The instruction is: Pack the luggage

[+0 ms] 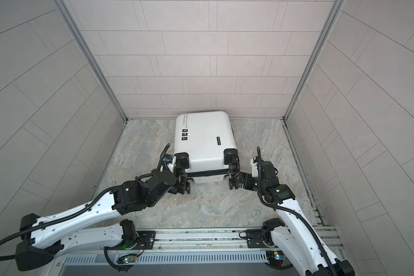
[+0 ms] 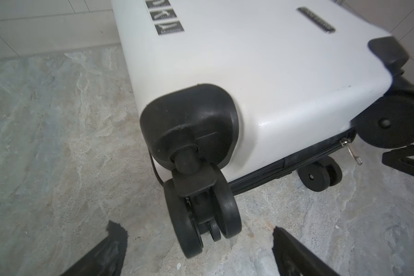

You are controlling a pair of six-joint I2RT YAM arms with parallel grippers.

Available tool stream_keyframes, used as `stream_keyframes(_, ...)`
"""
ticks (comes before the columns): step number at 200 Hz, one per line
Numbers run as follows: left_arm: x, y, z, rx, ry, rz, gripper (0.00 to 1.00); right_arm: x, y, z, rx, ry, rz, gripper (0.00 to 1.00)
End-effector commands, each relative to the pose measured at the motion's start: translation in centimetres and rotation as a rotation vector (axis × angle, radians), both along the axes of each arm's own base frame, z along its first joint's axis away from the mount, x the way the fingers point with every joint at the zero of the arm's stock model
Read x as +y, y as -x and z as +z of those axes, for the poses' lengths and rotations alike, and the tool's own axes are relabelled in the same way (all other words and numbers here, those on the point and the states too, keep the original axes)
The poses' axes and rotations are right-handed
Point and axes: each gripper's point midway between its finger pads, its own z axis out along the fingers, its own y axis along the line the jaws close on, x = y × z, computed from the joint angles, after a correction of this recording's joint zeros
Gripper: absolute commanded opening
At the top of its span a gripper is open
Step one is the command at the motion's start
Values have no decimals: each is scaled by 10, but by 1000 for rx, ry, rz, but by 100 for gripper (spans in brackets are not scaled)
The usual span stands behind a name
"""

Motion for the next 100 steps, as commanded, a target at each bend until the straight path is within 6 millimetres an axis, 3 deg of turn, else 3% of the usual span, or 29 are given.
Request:
stream_keyframes(1,-7,-10,-5,43,55,41,100,3,-1,1,-35,-25,8,86)
stream_keyframes(41,-2,-30,-20,79,119,116,100,3,5,-20,8,-44,-4,81)
stream_keyframes(67,-6,-40,-22,81,178,129,99,8,5,-22,-9,-71,15,77)
stream_keyframes(100,-22,-44,-29,119,177,95,91,17,4,-20,-46,-109,56,73)
